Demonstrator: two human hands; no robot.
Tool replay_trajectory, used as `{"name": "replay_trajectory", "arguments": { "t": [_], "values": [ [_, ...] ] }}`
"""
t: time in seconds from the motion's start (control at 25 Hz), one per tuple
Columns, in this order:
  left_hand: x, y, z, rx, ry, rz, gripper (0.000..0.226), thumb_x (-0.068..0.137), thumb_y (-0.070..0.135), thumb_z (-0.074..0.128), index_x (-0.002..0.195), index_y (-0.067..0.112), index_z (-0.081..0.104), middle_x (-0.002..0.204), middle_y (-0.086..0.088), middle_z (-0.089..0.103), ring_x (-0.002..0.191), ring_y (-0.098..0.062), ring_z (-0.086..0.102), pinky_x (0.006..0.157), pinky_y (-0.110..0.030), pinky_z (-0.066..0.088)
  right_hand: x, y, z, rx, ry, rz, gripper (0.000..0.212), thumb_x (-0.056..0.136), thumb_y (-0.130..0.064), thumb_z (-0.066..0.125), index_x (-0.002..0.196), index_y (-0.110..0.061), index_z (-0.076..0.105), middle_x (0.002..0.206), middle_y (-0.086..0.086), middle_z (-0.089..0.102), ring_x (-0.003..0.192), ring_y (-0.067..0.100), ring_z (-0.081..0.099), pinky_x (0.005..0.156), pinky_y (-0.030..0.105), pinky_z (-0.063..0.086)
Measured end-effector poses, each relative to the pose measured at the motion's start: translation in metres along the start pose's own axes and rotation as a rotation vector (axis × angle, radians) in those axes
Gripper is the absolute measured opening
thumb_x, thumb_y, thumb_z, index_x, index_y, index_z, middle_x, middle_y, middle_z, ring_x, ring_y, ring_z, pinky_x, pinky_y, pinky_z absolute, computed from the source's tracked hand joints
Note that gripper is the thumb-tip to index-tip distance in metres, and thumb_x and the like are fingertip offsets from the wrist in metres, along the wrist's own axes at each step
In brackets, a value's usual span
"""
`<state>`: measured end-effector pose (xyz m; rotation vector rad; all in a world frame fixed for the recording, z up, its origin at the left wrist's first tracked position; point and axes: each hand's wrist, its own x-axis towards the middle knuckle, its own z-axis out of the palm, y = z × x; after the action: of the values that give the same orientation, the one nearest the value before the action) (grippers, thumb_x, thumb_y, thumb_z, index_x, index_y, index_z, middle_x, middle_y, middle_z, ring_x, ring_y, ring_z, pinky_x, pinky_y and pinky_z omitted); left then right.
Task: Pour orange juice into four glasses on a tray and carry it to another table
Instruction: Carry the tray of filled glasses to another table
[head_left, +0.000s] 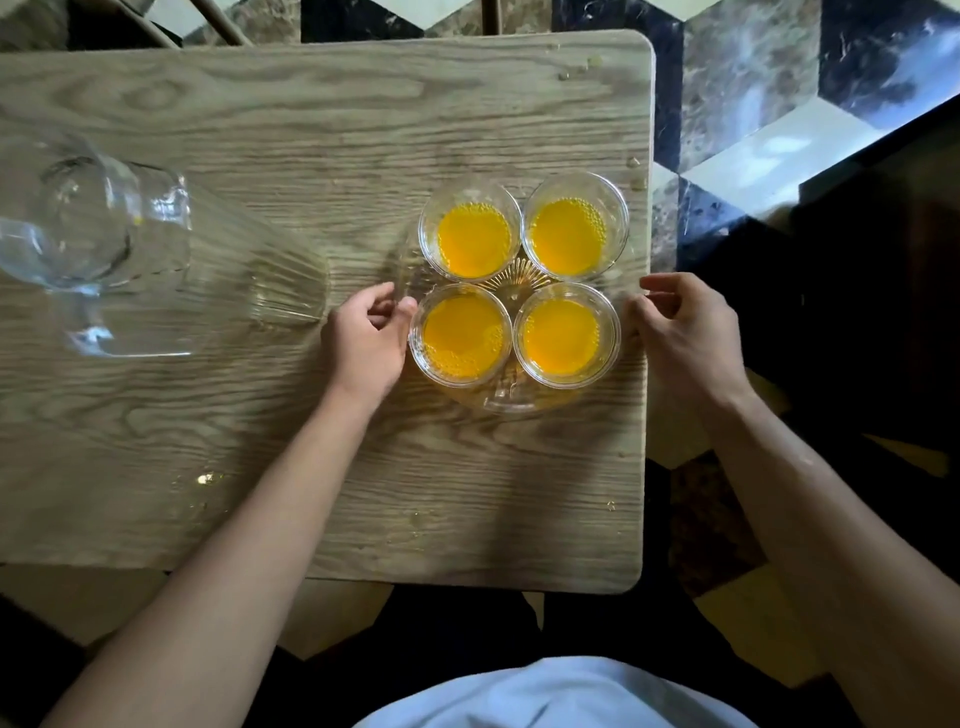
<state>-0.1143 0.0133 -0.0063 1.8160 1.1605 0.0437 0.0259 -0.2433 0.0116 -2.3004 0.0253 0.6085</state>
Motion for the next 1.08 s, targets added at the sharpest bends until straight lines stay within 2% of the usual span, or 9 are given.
{"name": "replay_trajectory", "arguments": {
  "t": [0.12,0.2,0.36,0.48,0.56,0.68,0.88,0.96,1.08],
  "values": [
    [0.004,0.003,0.000,0.005,0.003,-0.007,0.031,0.098,0.007,0.069,0.125,-0.007,0.069,0.101,-0.008,0.069,0.090,-0.019,0.064,0.084,-0.027,0.054,0.005,-0.004,0.003,-0.014,-0.006,0.011,0.020,0.093,-0.030,0.067,0.105,-0.016,0.076,0.091,-0.001,0.077,0.083,0.014,0.074,0.082,0.039,0.062],
    [0.009,0.004,0.000,0.011,0.001,-0.014,0.026,0.098,0.008,0.070,0.120,-0.006,0.072,0.100,-0.008,0.071,0.090,-0.020,0.066,0.086,-0.032,0.054,0.007,-0.007,0.004,-0.043,-0.003,0.012,0.016,0.092,-0.030,0.069,0.097,-0.018,0.079,0.083,-0.004,0.077,0.076,0.011,0.073,0.079,0.039,0.063],
    [0.017,0.004,0.000,0.104,0.005,-0.038,0.021,0.097,0.013,0.072,0.113,0.001,0.076,0.093,-0.005,0.073,0.083,-0.016,0.066,0.082,-0.029,0.054,0.008,-0.009,0.004,-0.049,0.013,0.034,0.011,0.087,-0.030,0.076,0.086,-0.020,0.079,0.072,-0.005,0.075,0.068,0.010,0.073,0.073,0.039,0.064],
    [0.023,0.005,0.000,0.148,-0.001,-0.070,0.010,0.095,0.012,0.074,0.103,0.007,0.078,0.080,0.000,0.071,0.069,-0.012,0.063,0.078,-0.030,0.055,0.011,-0.011,0.004,-0.033,0.013,0.064,0.010,0.084,-0.026,0.079,0.075,-0.022,0.075,0.065,-0.004,0.075,0.063,0.012,0.074,0.069,0.040,0.065],
    [0.026,0.006,0.001,0.179,-0.002,-0.085,0.004,0.095,0.011,0.074,0.097,0.012,0.077,0.070,0.009,0.065,0.057,-0.003,0.059,0.070,-0.026,0.054,0.013,-0.012,0.005,-0.024,0.015,0.080,0.019,0.084,-0.022,0.079,0.067,-0.024,0.072,0.059,-0.006,0.073,0.055,0.009,0.072,0.064,0.038,0.065],
    [0.026,0.008,0.001,0.199,-0.020,-0.088,0.010,0.096,0.009,0.073,0.090,0.017,0.073,0.066,0.011,0.061,0.039,0.007,0.055,0.047,-0.013,0.048,0.012,-0.013,0.006,-0.029,0.028,0.087,0.024,0.085,-0.020,0.078,0.063,-0.025,0.070,0.057,-0.009,0.072,0.050,0.004,0.070,0.060,0.034,0.065],
    [0.027,0.008,0.003,0.225,-0.002,-0.076,0.012,0.095,0.010,0.073,0.088,0.020,0.073,0.067,0.013,0.062,0.046,0.005,0.056,0.064,-0.022,0.050,0.013,-0.017,0.008,-0.052,0.053,0.096,0.025,0.085,-0.020,0.079,0.063,-0.026,0.069,0.058,-0.005,0.072,0.050,0.006,0.070,0.060,0.036,0.065],
    [0.027,0.006,0.003,0.220,0.010,-0.073,0.006,0.095,0.010,0.074,0.093,0.014,0.078,0.068,0.011,0.063,0.055,0.001,0.056,0.069,-0.024,0.051,0.013,-0.017,0.008,-0.058,0.058,0.099,0.026,0.085,-0.020,0.079,0.062,-0.027,0.069,0.057,-0.005,0.071,0.048,0.004,0.069,0.059,0.035,0.065],
    [0.025,0.007,0.001,0.215,0.011,-0.071,0.005,0.094,0.011,0.074,0.093,0.013,0.078,0.070,0.008,0.065,0.059,-0.005,0.058,0.072,-0.025,0.053,0.013,-0.017,0.009,-0.073,0.068,0.102,0.027,0.084,-0.022,0.079,0.060,-0.027,0.068,0.052,-0.008,0.069,0.047,0.001,0.067,0.056,0.031,0.064]
  ]
}}
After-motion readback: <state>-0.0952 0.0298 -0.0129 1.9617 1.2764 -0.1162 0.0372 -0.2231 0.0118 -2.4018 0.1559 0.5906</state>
